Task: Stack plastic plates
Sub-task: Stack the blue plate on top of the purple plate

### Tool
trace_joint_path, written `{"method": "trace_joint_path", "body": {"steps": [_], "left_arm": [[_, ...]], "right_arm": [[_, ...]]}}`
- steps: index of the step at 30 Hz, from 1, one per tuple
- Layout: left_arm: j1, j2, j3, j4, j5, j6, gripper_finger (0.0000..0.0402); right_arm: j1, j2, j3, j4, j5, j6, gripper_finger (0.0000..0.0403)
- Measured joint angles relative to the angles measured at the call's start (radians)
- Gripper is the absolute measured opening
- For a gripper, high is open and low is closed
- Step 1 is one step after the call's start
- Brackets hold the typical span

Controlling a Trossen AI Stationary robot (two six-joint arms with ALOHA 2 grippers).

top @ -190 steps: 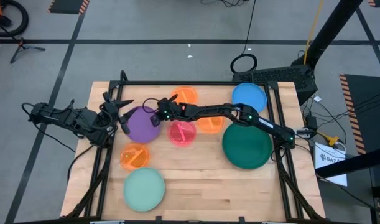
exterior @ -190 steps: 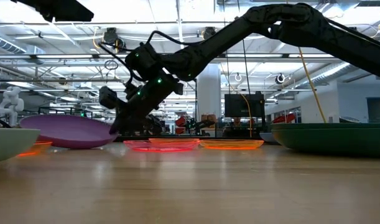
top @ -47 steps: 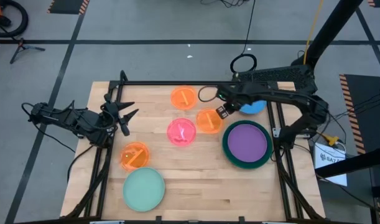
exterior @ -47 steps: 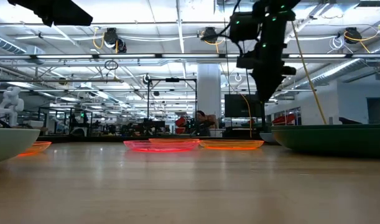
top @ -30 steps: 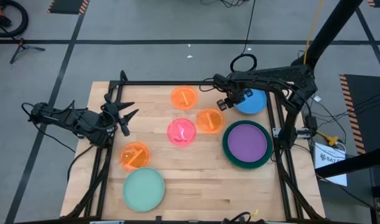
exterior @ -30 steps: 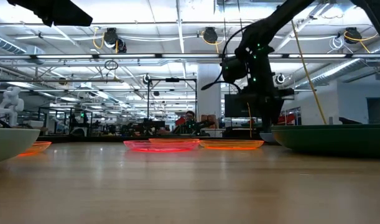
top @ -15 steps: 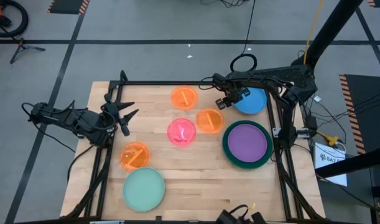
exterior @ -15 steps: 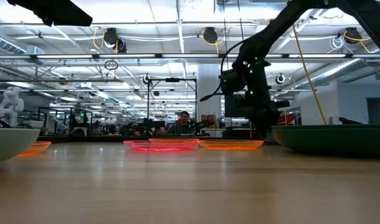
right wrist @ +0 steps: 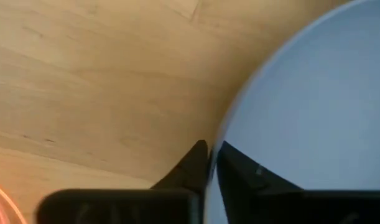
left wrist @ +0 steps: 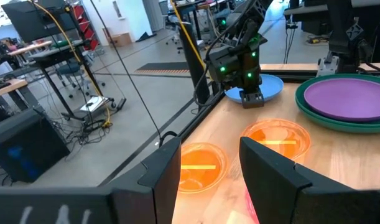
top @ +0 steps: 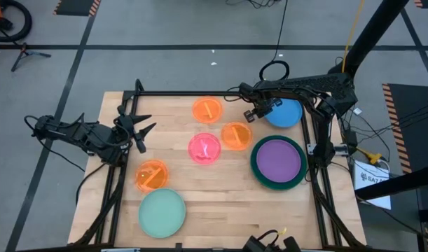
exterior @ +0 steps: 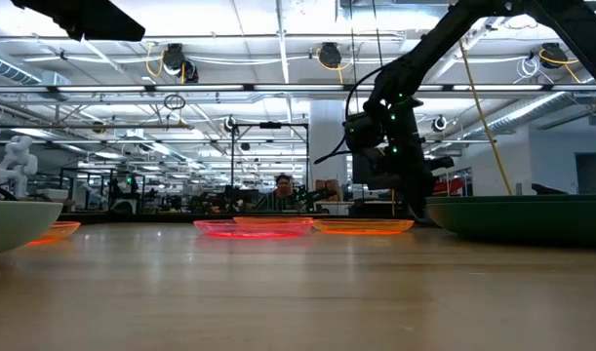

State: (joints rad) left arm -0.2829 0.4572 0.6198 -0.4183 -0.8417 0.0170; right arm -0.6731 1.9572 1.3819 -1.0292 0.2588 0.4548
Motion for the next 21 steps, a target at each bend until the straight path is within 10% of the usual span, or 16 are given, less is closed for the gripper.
{"method": "trace_joint_path", "body": {"steps": [21], "left_arm": [[0.0, 0.0, 0.0, 0.004, -0.003, 0.006, 0.017]], "right_arm": [[0.207, -0.251, -0.001, -0.184, 0.112, 0.047, 0.0003]]}}
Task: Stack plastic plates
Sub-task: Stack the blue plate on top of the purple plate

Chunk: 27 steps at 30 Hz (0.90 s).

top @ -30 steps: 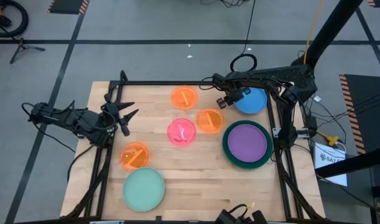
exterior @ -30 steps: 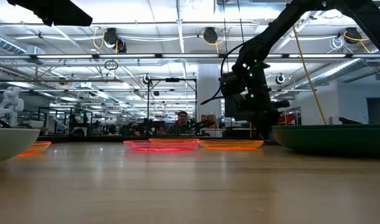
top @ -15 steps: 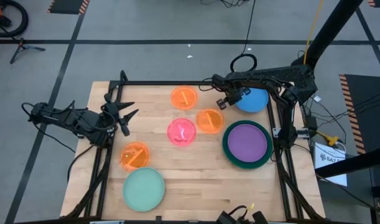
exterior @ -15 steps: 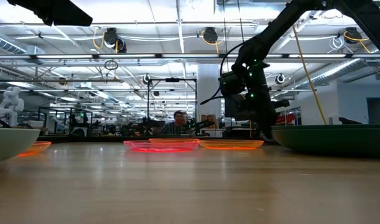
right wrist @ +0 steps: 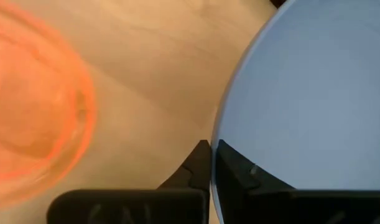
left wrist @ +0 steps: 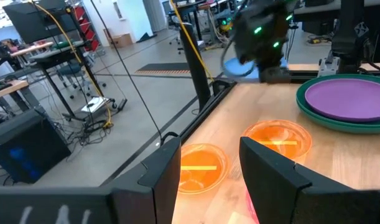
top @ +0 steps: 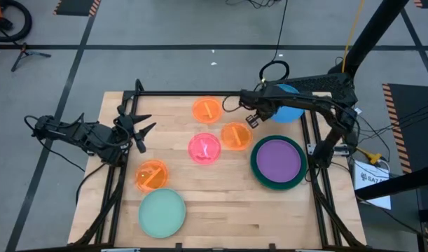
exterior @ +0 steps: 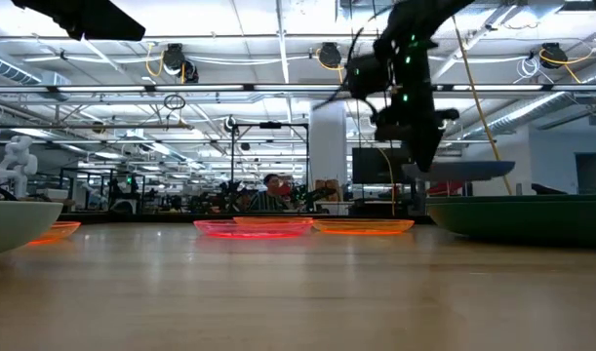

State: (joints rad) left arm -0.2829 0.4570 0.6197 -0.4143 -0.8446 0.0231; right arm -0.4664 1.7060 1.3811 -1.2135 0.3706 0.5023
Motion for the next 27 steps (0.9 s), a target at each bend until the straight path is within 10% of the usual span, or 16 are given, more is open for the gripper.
{"method": "trace_joint_path", "body": {"steps": [27], "left_arm": [[0.0, 0.001, 0.0, 0.006, -0.001, -0.027, 0.017]], "right_arm": [[0.767, -0.029, 0.0, -0.078, -0.269, 0.789, 0.0003]]}}
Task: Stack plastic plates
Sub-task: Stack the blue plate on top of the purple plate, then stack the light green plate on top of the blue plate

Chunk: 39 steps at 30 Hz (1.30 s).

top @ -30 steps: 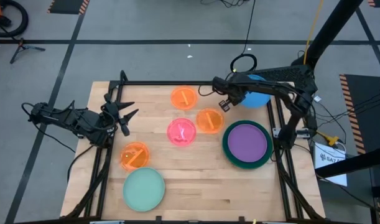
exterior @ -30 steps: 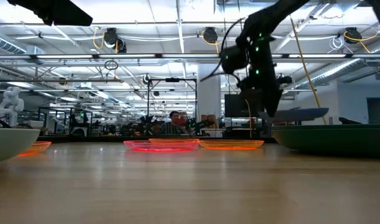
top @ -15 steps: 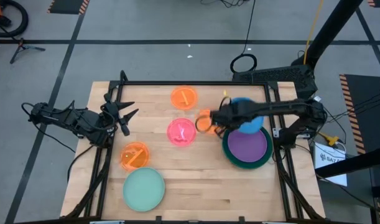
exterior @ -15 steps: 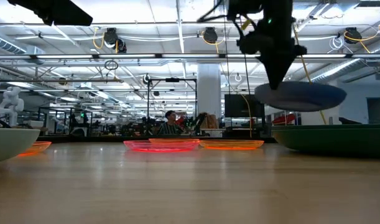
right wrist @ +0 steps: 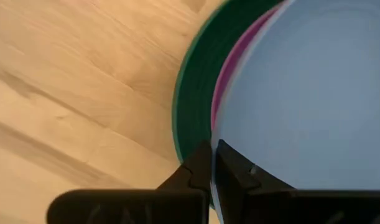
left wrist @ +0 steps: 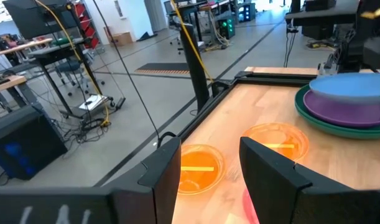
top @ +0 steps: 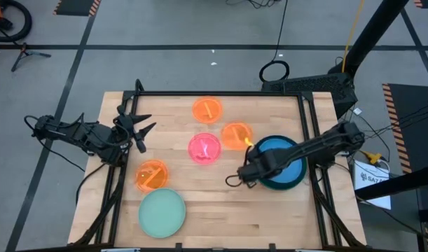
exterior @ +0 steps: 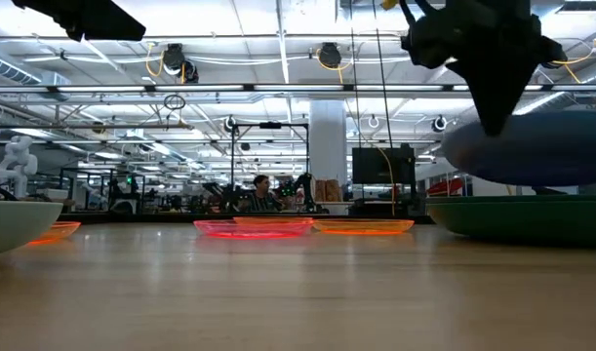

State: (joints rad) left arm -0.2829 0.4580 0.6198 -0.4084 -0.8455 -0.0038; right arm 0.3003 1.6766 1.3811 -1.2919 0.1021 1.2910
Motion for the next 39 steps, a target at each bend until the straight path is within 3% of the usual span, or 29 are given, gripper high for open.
{"method": "trace_joint_path", "body": {"steps": [12, 26, 39], "left_arm": [[0.0, 0.0, 0.0, 0.001, 0.0, -0.006, 0.017], [0.0, 0.0, 0.0, 0.002, 0.001, -0.01, 0.017], [0.0, 0.0, 0.0, 0.001, 0.002, -0.087, 0.017]], "right_arm": [[0.036, 0.12, 0.0, 0.001, 0.053, -0.004, 0.0009], [0.034, 0.128, 0.0, -0.019, 0.112, -0.047, 0.0061], [0.041, 0.104, 0.0, -0.054, 0.167, -0.186, 0.0071]]}}
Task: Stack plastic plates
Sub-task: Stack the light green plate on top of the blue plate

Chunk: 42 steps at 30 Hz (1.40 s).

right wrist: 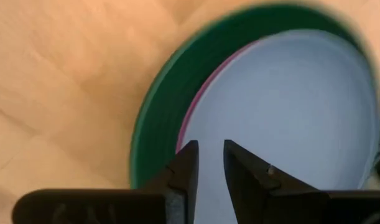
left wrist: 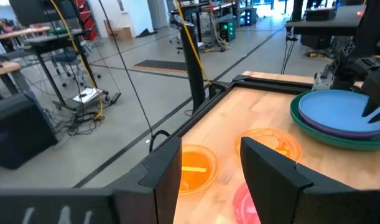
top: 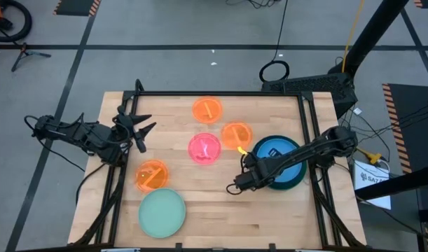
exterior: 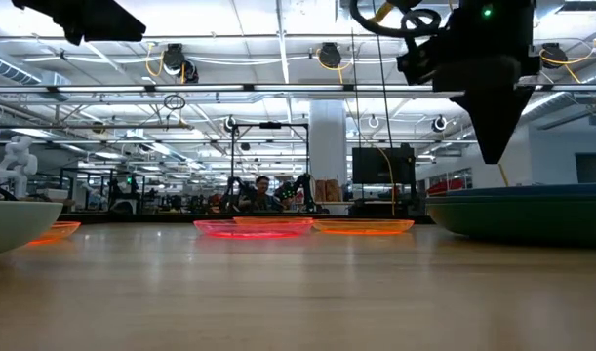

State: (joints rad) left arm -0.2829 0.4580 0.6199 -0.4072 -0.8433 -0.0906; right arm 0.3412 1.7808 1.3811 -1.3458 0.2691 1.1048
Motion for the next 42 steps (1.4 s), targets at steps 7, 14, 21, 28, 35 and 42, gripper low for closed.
{"method": "trace_joint_path", "body": {"steps": [7, 14, 21, 28, 35, 42], "left_arm": [[-0.001, 0.024, 0.0, -0.059, 0.001, -0.153, 0.017], [0.0, 0.14, 0.0, -0.112, 0.004, -0.37, 0.017], [-0.001, 0.309, 0.0, -0.048, 0.038, -0.456, 0.017], [-0.001, 0.44, 0.0, 0.051, 0.143, -0.52, 0.017], [-0.014, 0.534, 0.0, 0.19, 0.459, -0.593, 0.017], [-0.095, 0.639, 0.036, 0.266, 0.537, -0.622, 0.017]], "right_arm": [[0.067, -0.03, 0.0, 0.023, 0.285, -0.164, 0.0071], [0.103, -0.158, -0.1, 0.215, 0.383, -0.388, 0.007], [0.071, -0.414, -0.384, 0.589, 0.385, -0.63, 0.007], [0.04, -0.648, -0.671, 1.043, 0.383, -0.82, 0.007], [0.035, -0.768, -0.809, 1.366, 0.319, -1.052, 0.007], [0.036, -0.856, -0.809, 1.39, 0.167, -1.125, 0.007]]}}
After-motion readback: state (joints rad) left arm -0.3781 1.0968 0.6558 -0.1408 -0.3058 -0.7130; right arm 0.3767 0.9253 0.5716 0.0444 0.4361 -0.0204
